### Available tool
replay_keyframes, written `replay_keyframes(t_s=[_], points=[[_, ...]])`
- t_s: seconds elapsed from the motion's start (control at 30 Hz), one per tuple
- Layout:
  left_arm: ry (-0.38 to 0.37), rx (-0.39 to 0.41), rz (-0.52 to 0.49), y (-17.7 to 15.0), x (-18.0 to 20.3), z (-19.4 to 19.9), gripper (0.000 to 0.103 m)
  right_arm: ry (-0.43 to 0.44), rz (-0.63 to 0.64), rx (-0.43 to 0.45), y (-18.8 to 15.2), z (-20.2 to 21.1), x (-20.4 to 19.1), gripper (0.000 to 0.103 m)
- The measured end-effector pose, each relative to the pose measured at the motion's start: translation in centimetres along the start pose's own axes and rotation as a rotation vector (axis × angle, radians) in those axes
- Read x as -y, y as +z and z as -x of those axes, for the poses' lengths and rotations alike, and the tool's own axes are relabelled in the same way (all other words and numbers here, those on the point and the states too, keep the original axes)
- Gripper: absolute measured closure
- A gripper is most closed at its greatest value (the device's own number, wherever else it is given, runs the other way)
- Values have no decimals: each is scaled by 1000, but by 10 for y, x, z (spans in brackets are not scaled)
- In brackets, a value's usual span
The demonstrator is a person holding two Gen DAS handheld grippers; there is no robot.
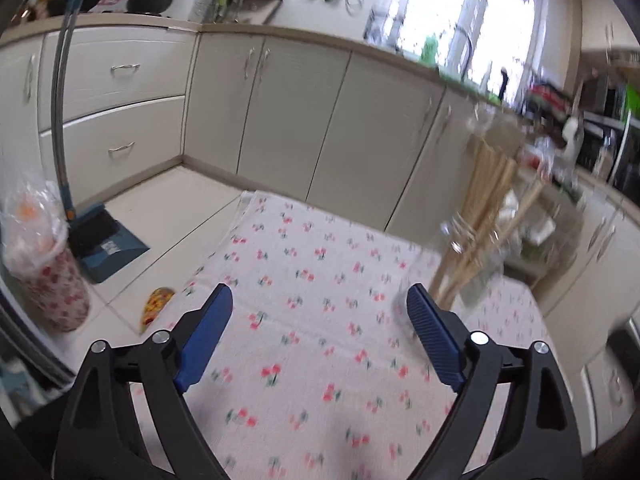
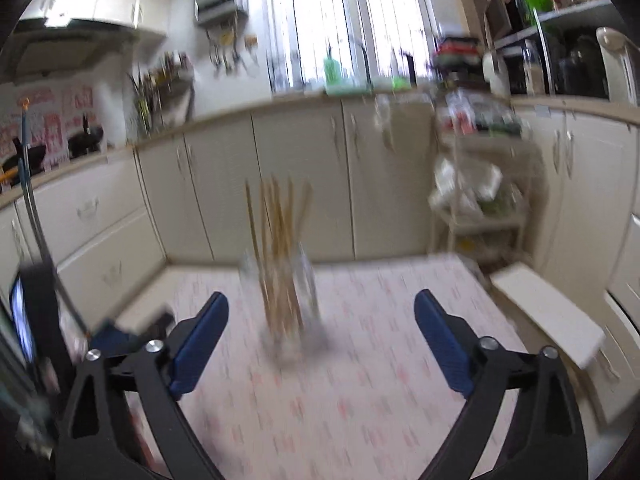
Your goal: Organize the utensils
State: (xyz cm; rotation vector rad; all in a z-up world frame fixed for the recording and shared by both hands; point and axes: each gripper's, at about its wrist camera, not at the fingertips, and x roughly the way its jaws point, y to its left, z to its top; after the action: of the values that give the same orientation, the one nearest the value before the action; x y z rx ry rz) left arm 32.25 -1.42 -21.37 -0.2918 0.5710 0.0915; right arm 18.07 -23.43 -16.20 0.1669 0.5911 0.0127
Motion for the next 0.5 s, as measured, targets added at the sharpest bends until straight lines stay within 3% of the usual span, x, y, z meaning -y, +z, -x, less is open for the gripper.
replay_keyframes(t_s=[0.17,0.5], points=[[35,-7,-95,3,14,55,15,-7,-66,-104,-22,31,18,11],[56,-13,-173,-1,20,141,12,16,-66,-85,-19,94,8,7]])
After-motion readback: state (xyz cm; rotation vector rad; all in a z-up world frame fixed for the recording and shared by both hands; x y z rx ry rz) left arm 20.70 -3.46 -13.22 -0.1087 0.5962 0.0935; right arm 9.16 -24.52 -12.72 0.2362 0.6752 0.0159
